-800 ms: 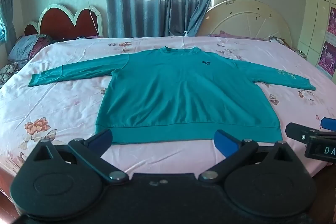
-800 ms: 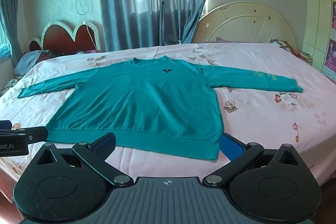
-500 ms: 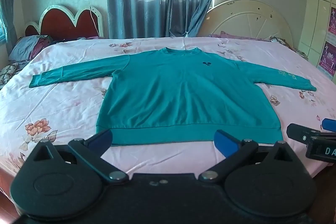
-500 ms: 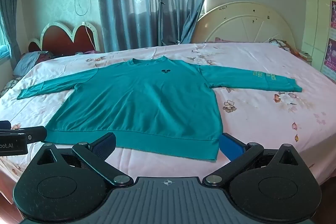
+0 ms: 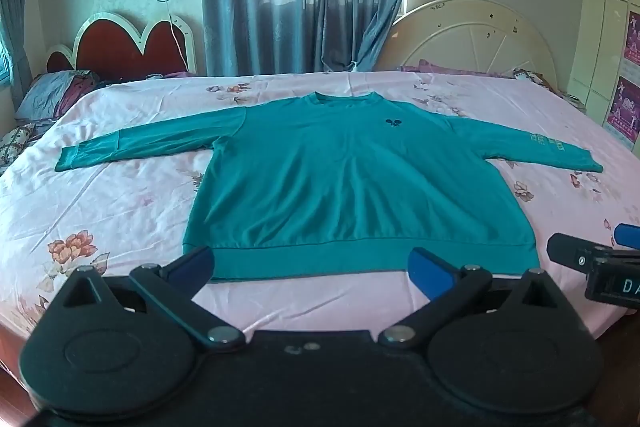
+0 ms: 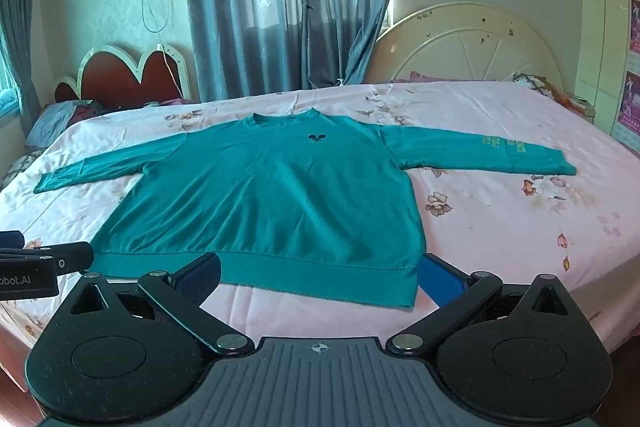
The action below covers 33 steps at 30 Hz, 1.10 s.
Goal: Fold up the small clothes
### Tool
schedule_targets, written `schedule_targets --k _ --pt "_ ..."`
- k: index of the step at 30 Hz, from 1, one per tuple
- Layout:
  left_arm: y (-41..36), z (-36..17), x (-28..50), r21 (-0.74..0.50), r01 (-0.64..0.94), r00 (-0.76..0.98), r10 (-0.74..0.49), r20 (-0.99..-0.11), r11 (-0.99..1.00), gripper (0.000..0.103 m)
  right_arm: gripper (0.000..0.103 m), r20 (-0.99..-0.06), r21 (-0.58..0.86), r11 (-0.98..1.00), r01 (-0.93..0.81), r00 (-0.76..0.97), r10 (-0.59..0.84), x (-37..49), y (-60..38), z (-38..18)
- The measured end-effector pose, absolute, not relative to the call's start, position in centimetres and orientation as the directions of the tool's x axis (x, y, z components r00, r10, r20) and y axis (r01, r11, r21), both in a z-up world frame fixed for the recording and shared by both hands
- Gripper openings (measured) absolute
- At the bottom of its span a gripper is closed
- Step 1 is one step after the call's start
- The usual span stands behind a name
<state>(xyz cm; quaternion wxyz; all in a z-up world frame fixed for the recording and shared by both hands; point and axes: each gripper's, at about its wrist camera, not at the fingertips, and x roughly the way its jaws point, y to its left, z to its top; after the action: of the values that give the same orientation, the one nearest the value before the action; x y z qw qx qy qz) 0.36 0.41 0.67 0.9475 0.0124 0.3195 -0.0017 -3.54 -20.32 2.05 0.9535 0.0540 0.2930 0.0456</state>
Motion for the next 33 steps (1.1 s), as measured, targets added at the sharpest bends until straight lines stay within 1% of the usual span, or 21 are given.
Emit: schedule_targets --k 33 --pt "-0.08 0.19 0.59 0.030 0.018 0.797 0.004 -0.605 0.999 0.103 0.103 -0.555 0.133 0.990 -0.050 0.824 0.116 -3.47 -20.14 2.33"
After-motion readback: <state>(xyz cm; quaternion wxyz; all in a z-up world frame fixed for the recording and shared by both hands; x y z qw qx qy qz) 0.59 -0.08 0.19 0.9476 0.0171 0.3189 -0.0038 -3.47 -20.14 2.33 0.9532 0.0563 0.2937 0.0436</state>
